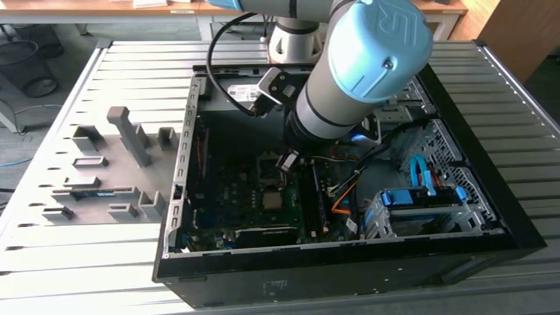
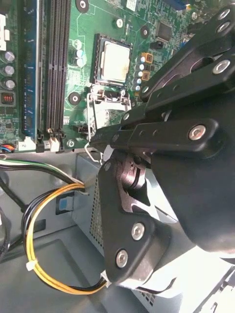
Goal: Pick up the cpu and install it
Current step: 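Close the cpu cover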
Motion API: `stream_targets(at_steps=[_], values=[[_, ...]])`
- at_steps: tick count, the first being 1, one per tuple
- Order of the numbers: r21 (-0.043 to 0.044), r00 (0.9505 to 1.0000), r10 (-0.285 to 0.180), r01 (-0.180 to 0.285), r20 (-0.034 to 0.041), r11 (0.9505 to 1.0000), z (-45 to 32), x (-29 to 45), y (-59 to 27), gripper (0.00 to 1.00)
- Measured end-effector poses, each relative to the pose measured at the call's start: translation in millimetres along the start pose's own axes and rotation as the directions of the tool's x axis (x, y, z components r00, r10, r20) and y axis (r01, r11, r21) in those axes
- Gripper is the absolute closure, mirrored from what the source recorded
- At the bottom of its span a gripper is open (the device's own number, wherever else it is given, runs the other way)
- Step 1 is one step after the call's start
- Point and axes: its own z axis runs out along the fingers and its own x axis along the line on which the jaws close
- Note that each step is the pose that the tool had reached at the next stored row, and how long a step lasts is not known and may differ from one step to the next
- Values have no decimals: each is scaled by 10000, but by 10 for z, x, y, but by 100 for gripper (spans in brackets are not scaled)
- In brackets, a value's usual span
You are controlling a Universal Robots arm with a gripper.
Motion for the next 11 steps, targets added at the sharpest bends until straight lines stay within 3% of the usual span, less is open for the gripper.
stream_targets(at_steps=[3, 8, 11], values=[[-28, 10000, 15, -15, -24, 10000, 0, -26, -37, 90], [97, 9998, 56, -54, -214, 9999, 16, -98, -50, 90], [113, 9997, 68, -66, -233, 9999, 24, -115, -48, 90]])
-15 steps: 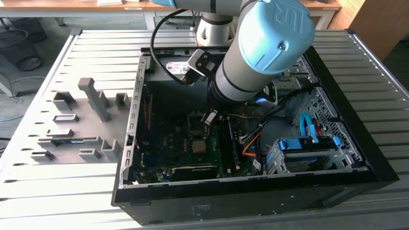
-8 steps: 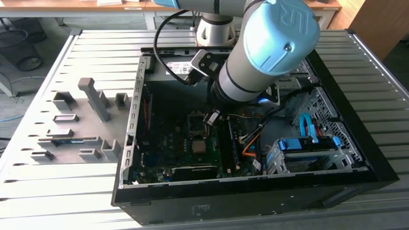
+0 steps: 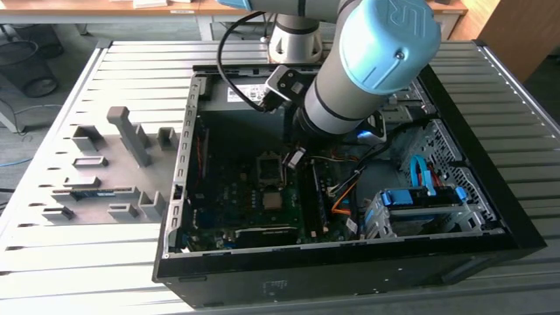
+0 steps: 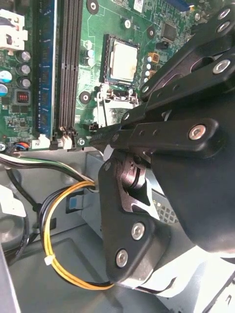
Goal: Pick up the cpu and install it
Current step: 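Close the cpu cover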
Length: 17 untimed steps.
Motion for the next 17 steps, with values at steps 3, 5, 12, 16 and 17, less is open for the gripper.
stream_targets(at_steps=[3, 5, 12, 16, 17], values=[[-5, 10000, 3, -3, -4, 10000, 15, -2, -4, 90], [-16, 10000, 7, -7, -12, 10000, 41, 2, -12, 90], [-64, 10000, 26, -27, -39, 10000, 136, 4, -47, 90], [-81, 10000, 27, -28, -31, 10000, 190, -20, -43, 90], [-85, 10000, 26, -26, -24, 10000, 204, -30, -38, 90]])
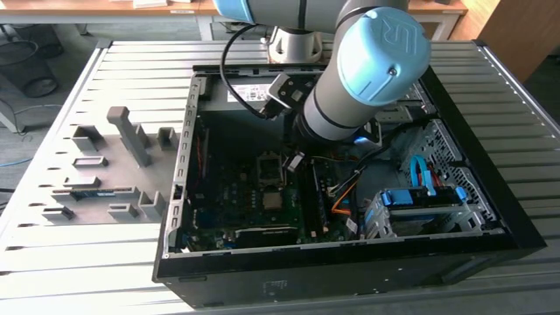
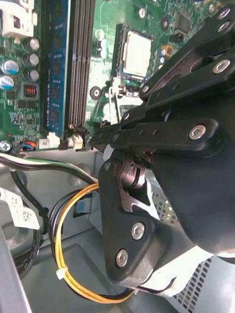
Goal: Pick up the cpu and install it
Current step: 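Close the cpu cover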
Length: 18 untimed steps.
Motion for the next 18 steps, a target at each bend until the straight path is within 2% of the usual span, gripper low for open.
stream_targets(at_steps=[9, 18], values=[[-7, 10000, -2, 2, 9, 10000, 86, -70, 32, 90], [-8, 10000, -2, 2, 9, 10000, 136, -61, 21, 90]])
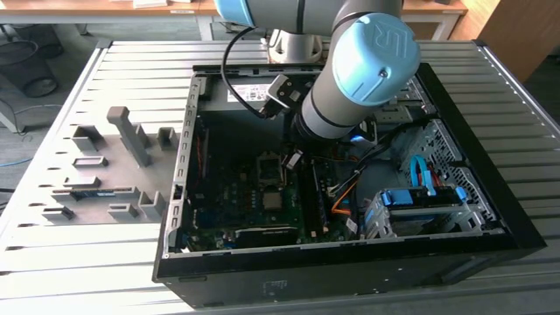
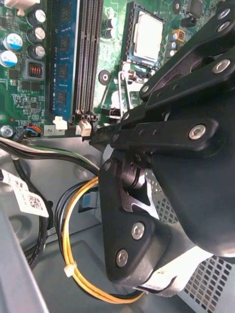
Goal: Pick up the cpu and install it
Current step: 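Close the cpu cover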
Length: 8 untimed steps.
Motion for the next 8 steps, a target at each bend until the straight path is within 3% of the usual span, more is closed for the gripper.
stream_targets(at_steps=[8], values=[[8, 10000, -3, 3, 7, 10000, 20, 21, 20, 90]])
